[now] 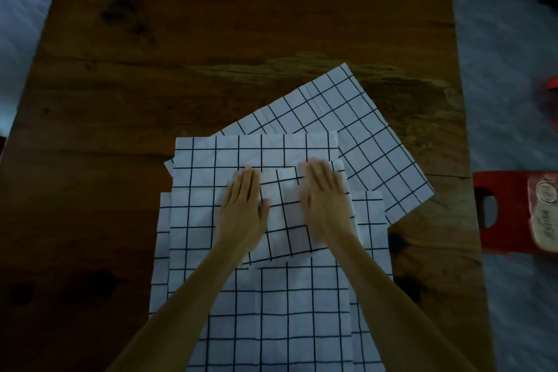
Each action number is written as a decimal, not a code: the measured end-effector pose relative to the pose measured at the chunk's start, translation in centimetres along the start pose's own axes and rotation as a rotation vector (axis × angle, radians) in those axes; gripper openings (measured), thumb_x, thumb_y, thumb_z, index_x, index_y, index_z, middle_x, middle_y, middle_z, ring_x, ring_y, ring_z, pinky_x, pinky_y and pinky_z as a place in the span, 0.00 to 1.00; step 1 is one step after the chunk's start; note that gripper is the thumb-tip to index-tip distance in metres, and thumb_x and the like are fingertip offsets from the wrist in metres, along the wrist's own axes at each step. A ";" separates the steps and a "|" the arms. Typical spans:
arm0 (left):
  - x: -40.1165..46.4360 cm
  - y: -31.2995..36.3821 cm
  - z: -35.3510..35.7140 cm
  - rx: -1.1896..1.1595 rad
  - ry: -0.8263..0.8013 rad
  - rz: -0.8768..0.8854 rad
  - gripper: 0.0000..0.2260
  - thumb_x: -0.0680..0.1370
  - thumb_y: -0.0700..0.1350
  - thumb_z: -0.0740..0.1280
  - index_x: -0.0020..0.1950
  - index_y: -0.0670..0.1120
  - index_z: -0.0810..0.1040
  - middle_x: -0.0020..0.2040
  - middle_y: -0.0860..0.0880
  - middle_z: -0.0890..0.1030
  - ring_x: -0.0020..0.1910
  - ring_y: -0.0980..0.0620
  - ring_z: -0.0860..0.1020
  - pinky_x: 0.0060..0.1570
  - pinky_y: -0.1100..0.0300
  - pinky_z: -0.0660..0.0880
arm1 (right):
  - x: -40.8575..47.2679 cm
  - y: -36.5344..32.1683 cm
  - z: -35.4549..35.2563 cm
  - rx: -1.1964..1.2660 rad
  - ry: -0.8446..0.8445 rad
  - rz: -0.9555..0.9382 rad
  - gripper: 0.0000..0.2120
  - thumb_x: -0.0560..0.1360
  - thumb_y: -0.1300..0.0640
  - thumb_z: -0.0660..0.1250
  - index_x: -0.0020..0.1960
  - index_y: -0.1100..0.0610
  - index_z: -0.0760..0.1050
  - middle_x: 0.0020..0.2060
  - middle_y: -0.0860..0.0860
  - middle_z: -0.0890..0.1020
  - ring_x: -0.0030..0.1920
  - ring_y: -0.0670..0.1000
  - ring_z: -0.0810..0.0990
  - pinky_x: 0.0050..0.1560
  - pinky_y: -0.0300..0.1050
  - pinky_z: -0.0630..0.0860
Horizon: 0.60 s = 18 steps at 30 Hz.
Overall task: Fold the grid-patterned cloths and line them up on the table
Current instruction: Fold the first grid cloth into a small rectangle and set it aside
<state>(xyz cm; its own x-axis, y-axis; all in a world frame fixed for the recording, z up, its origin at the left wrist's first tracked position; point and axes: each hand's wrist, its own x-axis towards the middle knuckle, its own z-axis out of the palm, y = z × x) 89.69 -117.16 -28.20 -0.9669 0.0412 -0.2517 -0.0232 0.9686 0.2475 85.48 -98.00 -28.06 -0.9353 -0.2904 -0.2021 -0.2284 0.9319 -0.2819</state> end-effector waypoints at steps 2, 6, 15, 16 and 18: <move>-0.4 -1.4 -0.3 -0.019 0.005 -0.010 0.30 0.80 0.58 0.44 0.77 0.44 0.44 0.77 0.45 0.45 0.76 0.48 0.43 0.75 0.51 0.45 | -0.6 2.2 -0.5 -0.013 0.042 0.086 0.24 0.82 0.48 0.46 0.77 0.53 0.53 0.77 0.53 0.56 0.77 0.54 0.48 0.77 0.54 0.48; -0.5 -1.4 -0.6 -0.033 0.014 -0.018 0.30 0.80 0.58 0.45 0.77 0.41 0.49 0.77 0.42 0.50 0.76 0.46 0.46 0.74 0.51 0.44 | -0.7 2.3 -0.6 0.019 0.041 0.123 0.24 0.83 0.48 0.47 0.77 0.52 0.52 0.77 0.54 0.55 0.77 0.55 0.47 0.76 0.53 0.45; 2.1 4.3 -2.4 -0.028 0.061 0.117 0.27 0.78 0.47 0.64 0.74 0.40 0.60 0.71 0.40 0.67 0.72 0.41 0.63 0.72 0.43 0.53 | -1.7 2.6 -2.2 0.205 0.247 0.314 0.24 0.78 0.56 0.63 0.72 0.57 0.64 0.68 0.58 0.71 0.70 0.59 0.66 0.68 0.59 0.65; 2.6 4.9 -2.4 -0.020 0.049 0.129 0.28 0.77 0.47 0.66 0.73 0.41 0.61 0.70 0.40 0.69 0.70 0.41 0.65 0.72 0.43 0.56 | -2.0 2.6 -2.4 0.213 0.266 0.346 0.24 0.76 0.57 0.64 0.71 0.56 0.65 0.66 0.56 0.73 0.67 0.58 0.68 0.65 0.57 0.67; 3.5 6.0 -2.5 0.009 0.015 0.132 0.29 0.76 0.50 0.66 0.73 0.43 0.61 0.67 0.43 0.70 0.67 0.43 0.68 0.69 0.44 0.62 | -2.3 2.5 -2.8 0.226 0.270 0.379 0.25 0.75 0.57 0.66 0.71 0.55 0.65 0.63 0.55 0.75 0.64 0.58 0.70 0.62 0.56 0.67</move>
<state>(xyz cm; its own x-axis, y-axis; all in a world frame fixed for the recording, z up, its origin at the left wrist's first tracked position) 85.58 -111.82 -25.26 -0.9651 0.1650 -0.2032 0.1070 0.9572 0.2690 86.34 -94.37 -25.68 -0.9842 0.1532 -0.0886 0.1766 0.8815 -0.4378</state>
